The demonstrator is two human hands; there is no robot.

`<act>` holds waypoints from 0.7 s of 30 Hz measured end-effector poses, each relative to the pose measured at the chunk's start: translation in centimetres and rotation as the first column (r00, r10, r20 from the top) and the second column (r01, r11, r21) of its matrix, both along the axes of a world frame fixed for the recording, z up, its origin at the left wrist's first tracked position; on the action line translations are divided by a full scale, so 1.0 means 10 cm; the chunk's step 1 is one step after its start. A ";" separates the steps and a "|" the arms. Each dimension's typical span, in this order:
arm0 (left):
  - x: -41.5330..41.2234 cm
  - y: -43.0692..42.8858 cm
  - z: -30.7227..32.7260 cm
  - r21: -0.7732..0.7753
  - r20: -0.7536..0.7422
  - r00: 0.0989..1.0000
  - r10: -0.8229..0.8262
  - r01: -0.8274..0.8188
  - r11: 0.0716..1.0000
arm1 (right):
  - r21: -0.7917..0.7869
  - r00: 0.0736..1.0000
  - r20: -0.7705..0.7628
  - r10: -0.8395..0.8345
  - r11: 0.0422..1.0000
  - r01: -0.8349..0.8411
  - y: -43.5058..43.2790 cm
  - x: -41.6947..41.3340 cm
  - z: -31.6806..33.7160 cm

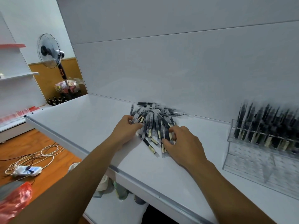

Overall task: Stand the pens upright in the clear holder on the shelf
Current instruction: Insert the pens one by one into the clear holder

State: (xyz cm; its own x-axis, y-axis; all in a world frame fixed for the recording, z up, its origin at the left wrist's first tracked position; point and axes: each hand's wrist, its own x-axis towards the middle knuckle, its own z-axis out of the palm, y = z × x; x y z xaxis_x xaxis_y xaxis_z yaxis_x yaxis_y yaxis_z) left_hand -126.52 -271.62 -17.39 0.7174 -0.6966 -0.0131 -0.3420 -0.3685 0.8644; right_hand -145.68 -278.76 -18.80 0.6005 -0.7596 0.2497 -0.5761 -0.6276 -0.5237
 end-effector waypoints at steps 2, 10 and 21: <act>0.01 -0.07 0.01 0.066 0.085 0.996 -0.025 0.020 0.998 | 0.010 1.000 0.026 0.003 1.000 -0.003 -0.01 -0.01 -0.01; -0.05 -0.29 0.14 0.244 0.298 0.949 -0.107 0.033 0.969 | 0.186 0.957 0.289 -0.031 0.982 -0.024 -0.09 -0.05 -0.05; -0.08 -0.29 0.27 -0.104 -0.436 0.885 -0.162 0.129 0.986 | 0.564 0.692 0.662 -0.288 0.800 -0.206 -0.08 -0.03 0.12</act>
